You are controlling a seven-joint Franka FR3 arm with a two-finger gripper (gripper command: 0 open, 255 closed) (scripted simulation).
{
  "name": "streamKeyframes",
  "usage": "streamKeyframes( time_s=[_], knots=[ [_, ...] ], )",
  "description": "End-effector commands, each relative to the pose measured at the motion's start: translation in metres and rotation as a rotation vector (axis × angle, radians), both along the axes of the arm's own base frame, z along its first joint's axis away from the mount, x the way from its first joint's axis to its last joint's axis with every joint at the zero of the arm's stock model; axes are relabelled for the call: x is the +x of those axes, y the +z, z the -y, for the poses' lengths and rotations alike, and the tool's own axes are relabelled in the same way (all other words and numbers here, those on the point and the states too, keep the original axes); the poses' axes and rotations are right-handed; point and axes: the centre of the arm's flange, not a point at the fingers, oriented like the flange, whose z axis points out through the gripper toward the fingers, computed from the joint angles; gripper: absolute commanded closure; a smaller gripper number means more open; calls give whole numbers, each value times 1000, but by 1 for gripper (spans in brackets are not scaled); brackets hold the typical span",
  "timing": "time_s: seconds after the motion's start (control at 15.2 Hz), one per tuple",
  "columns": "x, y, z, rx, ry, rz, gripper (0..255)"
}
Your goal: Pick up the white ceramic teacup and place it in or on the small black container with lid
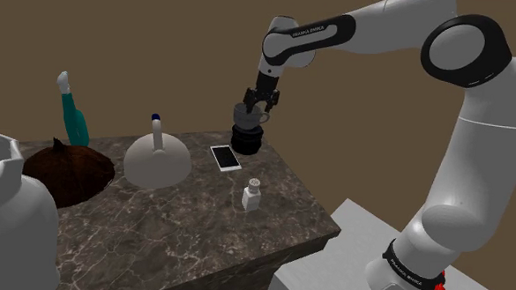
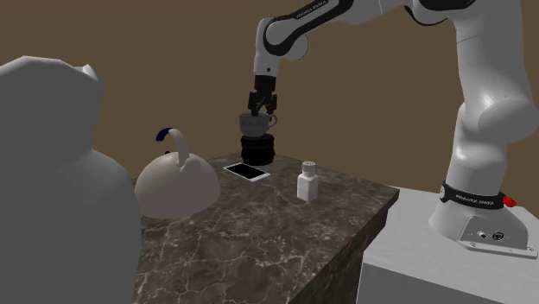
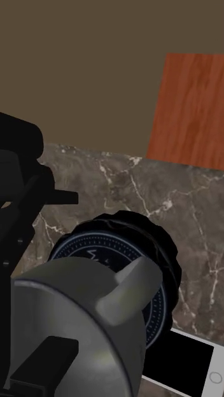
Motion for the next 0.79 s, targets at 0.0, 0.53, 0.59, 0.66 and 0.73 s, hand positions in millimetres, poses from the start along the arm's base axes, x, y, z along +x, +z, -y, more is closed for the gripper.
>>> streamKeyframes(
  time_s=[0.0,0.53,0.59,0.66,0.73],
  knots=[
    [-1,13,1,0,0,0,0],
    [-3,50,4,0,0,0,0],
    [-3,50,4,0,0,0,0],
    [-3,50,4,0,0,0,0],
    [-3,50,4,0,0,0,0]
  ],
)
